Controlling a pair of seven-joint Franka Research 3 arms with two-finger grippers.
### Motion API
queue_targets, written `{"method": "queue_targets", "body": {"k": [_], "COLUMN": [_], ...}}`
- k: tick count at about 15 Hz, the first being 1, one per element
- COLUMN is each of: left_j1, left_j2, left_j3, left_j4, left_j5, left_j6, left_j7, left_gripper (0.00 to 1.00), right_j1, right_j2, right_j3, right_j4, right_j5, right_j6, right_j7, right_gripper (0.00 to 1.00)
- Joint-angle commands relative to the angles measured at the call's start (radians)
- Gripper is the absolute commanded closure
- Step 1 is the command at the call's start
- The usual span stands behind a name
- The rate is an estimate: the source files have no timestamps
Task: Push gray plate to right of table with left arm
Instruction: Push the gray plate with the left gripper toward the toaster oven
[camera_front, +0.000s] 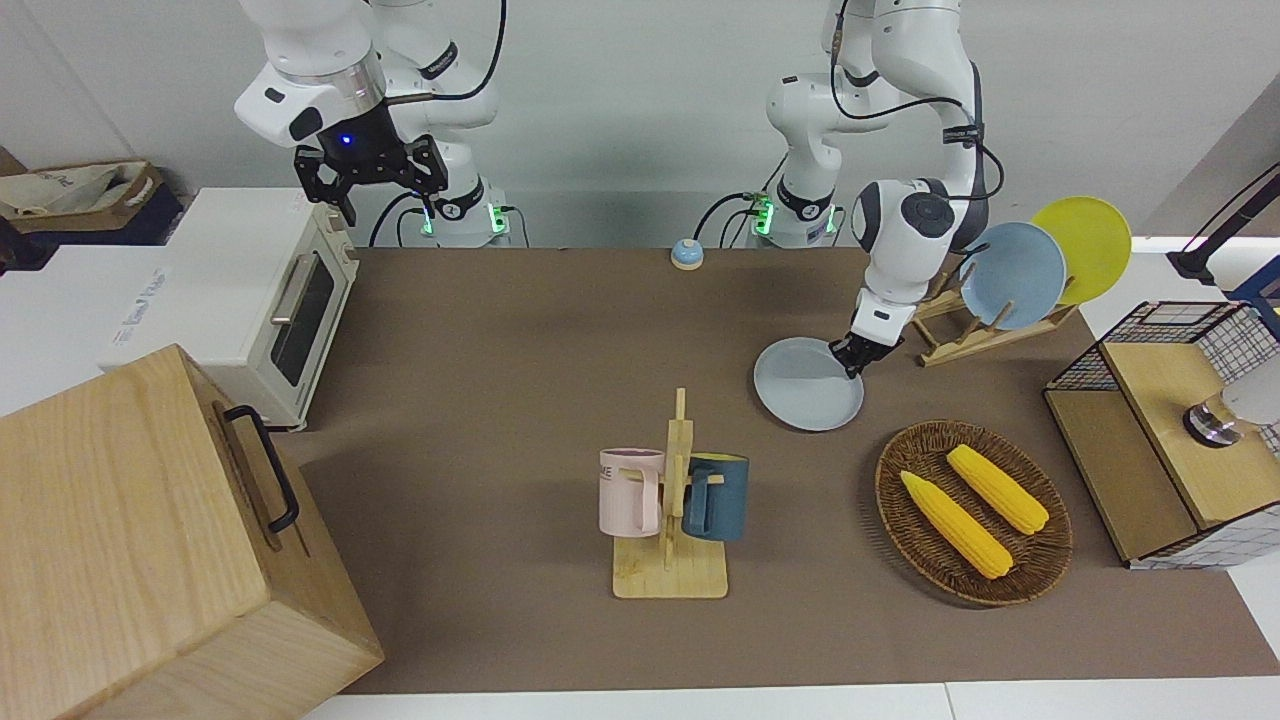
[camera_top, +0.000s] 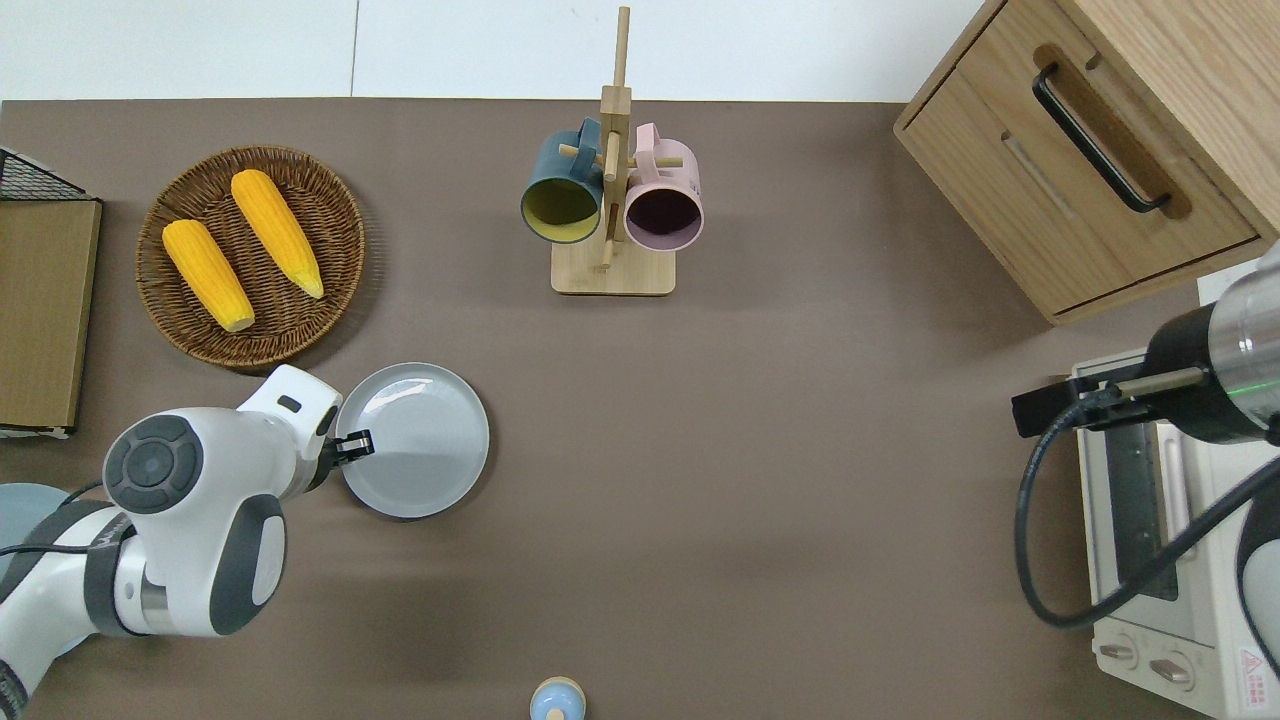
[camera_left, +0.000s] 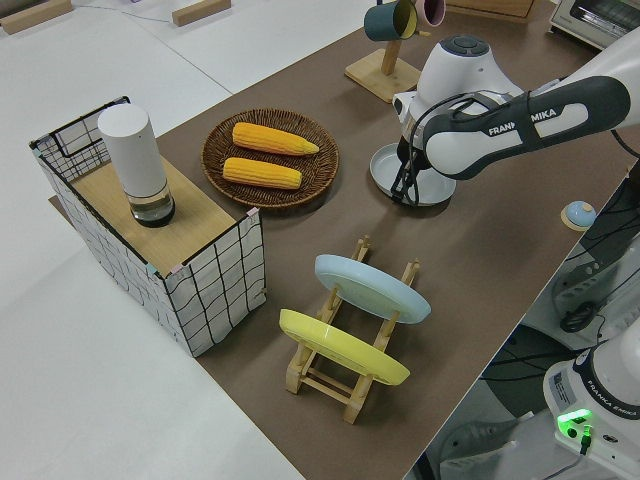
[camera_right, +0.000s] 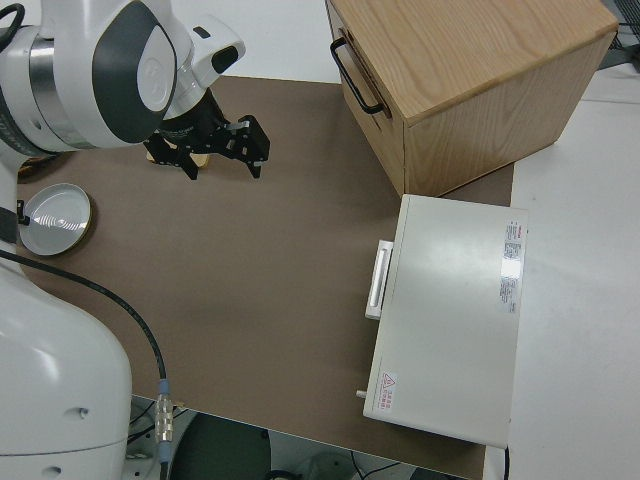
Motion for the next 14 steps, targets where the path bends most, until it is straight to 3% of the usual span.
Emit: {"method": "queue_targets", "body": {"k": [1, 6, 11, 14], "left_j1": [-0.093, -0.251, -0.433, -0.506], "left_j2": [0.043, 0.085, 0.184, 0.224], "left_j3": [-0.021, -0.024, -0.024, -0.024], "left_j4": [0.031, 0.075, 0.209, 0.265], "left_j5": [0.010, 0.015, 0.015, 0.015], "left_j6": [0.013, 0.011, 0.010, 0.008], "left_j7": [-0.184, -0.405, -0.681, -0.779], "left_gripper": [1.00, 1.00, 1.00, 1.00], "right_j1": [-0.019, -0.019, -0.019, -0.019], "right_j2": [-0.003, -0.003, -0.003, -0.003], "right_j3": [0.014, 0.014, 0.014, 0.015], "right_j4": [0.009, 0.009, 0.009, 0.009], "right_j5": [0.006, 0.004, 0.006, 0.006], "right_j6": [-0.013, -0.013, -0.013, -0.013], "right_j7": [0.013, 0.013, 0.013, 0.013], "right_gripper": [0.017, 0.017, 0.017, 0.017]}}
